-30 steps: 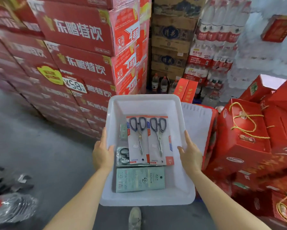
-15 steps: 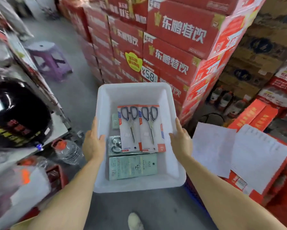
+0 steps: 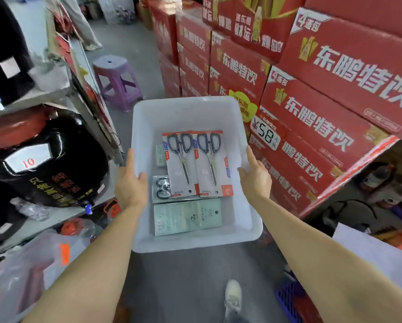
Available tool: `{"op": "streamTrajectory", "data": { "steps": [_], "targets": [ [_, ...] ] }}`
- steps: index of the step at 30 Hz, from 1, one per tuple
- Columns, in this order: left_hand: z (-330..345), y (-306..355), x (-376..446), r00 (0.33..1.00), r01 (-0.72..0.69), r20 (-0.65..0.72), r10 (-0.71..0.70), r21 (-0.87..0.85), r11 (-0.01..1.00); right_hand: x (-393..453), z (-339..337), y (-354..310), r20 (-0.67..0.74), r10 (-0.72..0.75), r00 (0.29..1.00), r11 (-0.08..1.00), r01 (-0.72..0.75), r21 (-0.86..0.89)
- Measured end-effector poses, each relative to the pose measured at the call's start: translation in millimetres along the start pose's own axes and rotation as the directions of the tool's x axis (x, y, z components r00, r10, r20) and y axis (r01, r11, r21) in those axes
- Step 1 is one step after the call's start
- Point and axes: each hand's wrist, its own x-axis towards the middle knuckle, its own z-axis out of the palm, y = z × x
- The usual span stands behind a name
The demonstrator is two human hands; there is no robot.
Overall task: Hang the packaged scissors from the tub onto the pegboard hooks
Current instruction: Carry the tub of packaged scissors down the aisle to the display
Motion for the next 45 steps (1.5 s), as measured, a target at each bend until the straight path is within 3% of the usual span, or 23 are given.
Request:
{"op": "streamTrajectory", "data": {
  "steps": [15, 20, 34, 45],
  "targets": [
    [63.8, 16.9, 253.8, 0.979, 0.173, -0.114, -0.171, 0.007, 0.985, 281.5, 119.1, -121.4, 0.110, -0.252, 0.962, 0.967, 0.253, 0.001],
    [85.6, 5.0, 358.8, 0.966, 0.229, -0.133, -0.223, 0.028, 0.973, 370.9, 181.0, -176.8, 0.147, -0.281, 0.948, 0.959, 0.284, -0.003],
    [134.5, 4.6, 686.8, 0.962, 0.218, -0.173, -0.210, 0.026, 0.976, 630.2, 328.4, -337.8, 0.127, -0.281, 0.951, 0.959, 0.282, 0.013],
    [190.4, -8.2, 918.2, 0.919, 0.327, -0.225, -0.323, -0.018, 0.945, 836.3, 458.7, -463.3, 0.228, -0.364, 0.903, 0.930, 0.366, 0.037]
  ]
}}
